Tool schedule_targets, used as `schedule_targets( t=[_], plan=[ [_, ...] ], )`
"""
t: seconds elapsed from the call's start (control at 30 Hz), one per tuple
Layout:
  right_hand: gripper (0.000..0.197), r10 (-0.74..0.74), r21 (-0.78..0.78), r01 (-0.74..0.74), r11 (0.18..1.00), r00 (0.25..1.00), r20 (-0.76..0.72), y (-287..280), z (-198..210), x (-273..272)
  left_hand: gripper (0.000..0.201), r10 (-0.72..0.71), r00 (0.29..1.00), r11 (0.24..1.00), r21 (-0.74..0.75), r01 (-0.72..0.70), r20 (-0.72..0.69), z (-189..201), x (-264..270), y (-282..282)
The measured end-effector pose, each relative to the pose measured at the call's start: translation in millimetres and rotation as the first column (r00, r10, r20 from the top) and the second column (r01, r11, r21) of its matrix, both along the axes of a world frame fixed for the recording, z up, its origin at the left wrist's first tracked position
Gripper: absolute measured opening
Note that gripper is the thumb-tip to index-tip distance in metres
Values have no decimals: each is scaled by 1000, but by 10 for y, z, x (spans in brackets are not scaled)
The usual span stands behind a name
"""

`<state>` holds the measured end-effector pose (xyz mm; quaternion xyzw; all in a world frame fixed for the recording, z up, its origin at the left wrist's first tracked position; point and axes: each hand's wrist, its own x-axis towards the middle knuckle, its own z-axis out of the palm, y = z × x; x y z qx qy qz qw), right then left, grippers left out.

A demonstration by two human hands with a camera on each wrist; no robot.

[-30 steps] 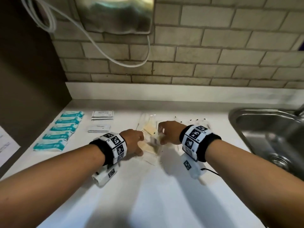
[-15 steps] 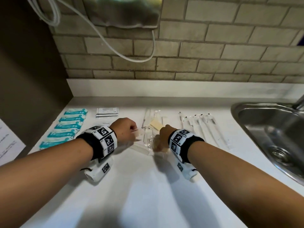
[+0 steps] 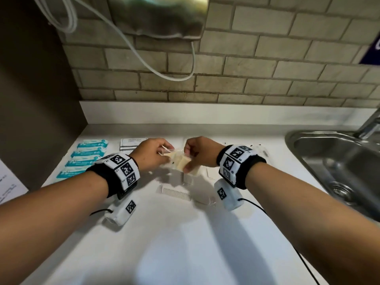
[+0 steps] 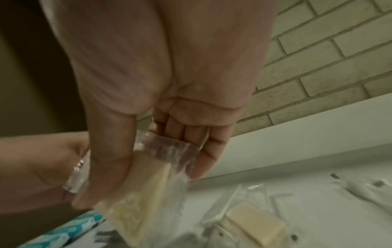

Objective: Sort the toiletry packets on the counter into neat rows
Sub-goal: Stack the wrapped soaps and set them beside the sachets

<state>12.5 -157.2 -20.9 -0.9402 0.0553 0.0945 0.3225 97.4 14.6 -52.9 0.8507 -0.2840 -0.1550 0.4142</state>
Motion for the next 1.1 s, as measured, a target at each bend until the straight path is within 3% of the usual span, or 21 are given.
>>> schedule_targets(
  t=[0.1,0.2,0.27,0.43,0.6,0.73,0.83,0.93,1.1],
  plan=[
    [40,18,-3,-18,1000,999,46,65,67,119,33,-26,999,992,-123,22,-28,42,7,-9],
    [40,9,-42,-5,999,995,96,53,68,229,22,7,977,963,-260,-64,-215,139,23,-53],
    [39,-21,-35,27,999,986,163,30,72,293,31,-29,939,953,-292,-77,-343,210,46,-63],
    [47,-92,23,90,996,948,305,18,45,480,25,-62,955,973,-229,-6,-290,218,135,-153],
    [68,-53,-100,72,992,982,179,-225,-80,574,28,67,971,970,-211,-117,-230,158,284,-142],
    [54,91,-432,-108,895,994,-60,-268,-321,638,29,141,968,941,-277,-197,-208,191,422,-143],
    [46,145,-477,-220,851,971,-190,-236,-473,709,28,113,972,946,-277,-169,-206,210,449,-164],
    [31,99,-417,-161,895,981,-167,-263,-452,808,29,84,976,945,-295,-141,-199,198,464,-188],
    [35,62,-375,-74,924,997,-46,-326,-372,989,30,100,979,940,-307,-152,-178,146,513,-204]
  ],
)
